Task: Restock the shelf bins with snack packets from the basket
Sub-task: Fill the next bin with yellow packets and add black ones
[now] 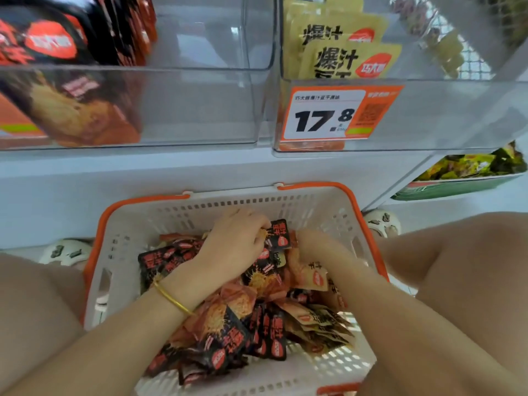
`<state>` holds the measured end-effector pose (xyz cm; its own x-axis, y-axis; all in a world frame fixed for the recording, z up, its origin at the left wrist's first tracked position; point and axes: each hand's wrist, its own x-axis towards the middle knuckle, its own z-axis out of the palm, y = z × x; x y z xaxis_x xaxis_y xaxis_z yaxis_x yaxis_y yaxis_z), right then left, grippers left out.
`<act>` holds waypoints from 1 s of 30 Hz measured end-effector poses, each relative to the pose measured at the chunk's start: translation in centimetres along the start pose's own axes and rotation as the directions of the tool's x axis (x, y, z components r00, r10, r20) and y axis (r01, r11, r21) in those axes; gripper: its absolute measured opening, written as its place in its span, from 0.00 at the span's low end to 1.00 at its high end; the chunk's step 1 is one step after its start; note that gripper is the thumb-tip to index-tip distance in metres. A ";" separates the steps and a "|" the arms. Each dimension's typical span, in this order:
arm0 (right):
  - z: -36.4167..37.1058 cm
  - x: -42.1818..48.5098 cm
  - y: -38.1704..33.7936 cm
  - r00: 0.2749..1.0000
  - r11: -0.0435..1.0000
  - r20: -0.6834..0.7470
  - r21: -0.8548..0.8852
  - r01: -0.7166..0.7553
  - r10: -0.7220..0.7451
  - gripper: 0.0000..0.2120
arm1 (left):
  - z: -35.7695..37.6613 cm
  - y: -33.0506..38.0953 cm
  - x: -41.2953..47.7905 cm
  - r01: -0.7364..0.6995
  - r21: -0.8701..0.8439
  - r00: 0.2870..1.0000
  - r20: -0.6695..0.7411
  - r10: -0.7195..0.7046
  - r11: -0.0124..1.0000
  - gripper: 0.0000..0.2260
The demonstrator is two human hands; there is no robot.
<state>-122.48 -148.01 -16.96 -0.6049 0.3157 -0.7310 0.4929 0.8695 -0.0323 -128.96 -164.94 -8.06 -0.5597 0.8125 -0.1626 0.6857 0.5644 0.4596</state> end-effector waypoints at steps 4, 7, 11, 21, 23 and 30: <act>-7.7 -6.3 -0.4 0.981 0.980 0.024 -0.034 0.195 -0.194 0.20 | -1.3 1.3 0.0 -0.050 -0.061 0.994 0.093 0.056 0.997 0.18; -9.9 -11.0 -0.8 0.934 0.927 -0.091 0.118 0.355 -0.346 0.15 | -2.6 2.3 -0.3 -0.070 -0.135 0.985 0.147 0.090 0.988 0.12; -10.2 -14.7 0.6 0.911 0.675 -0.384 0.634 0.378 -0.150 0.08 | -5.4 2.8 -1.1 0.009 -0.345 0.989 0.141 0.042 0.939 0.03; -12.4 -21.0 1.3 0.741 -0.043 -0.669 0.743 0.667 -0.058 0.12 | -14.1 7.5 -2.0 -0.120 -0.629 0.981 -0.194 -0.006 0.768 0.04; -15.1 -22.0 1.5 0.635 -0.016 -0.772 0.635 0.772 0.028 0.12 | -16.2 9.0 -1.3 -0.202 -0.621 0.959 -0.283 0.024 0.758 0.03; -22.5 -23.0 2.0 0.270 0.338 -0.963 0.252 0.907 -0.007 0.18 | -20.7 12.2 2.5 -0.394 -0.335 0.770 -0.628 0.108 0.856 0.10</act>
<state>-121.67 -144.94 15.14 -0.7687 0.4450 0.4594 -0.2244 0.4850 -0.8452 -131.66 -159.04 15.22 -0.6492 0.5955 0.4733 0.6516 0.1144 0.7499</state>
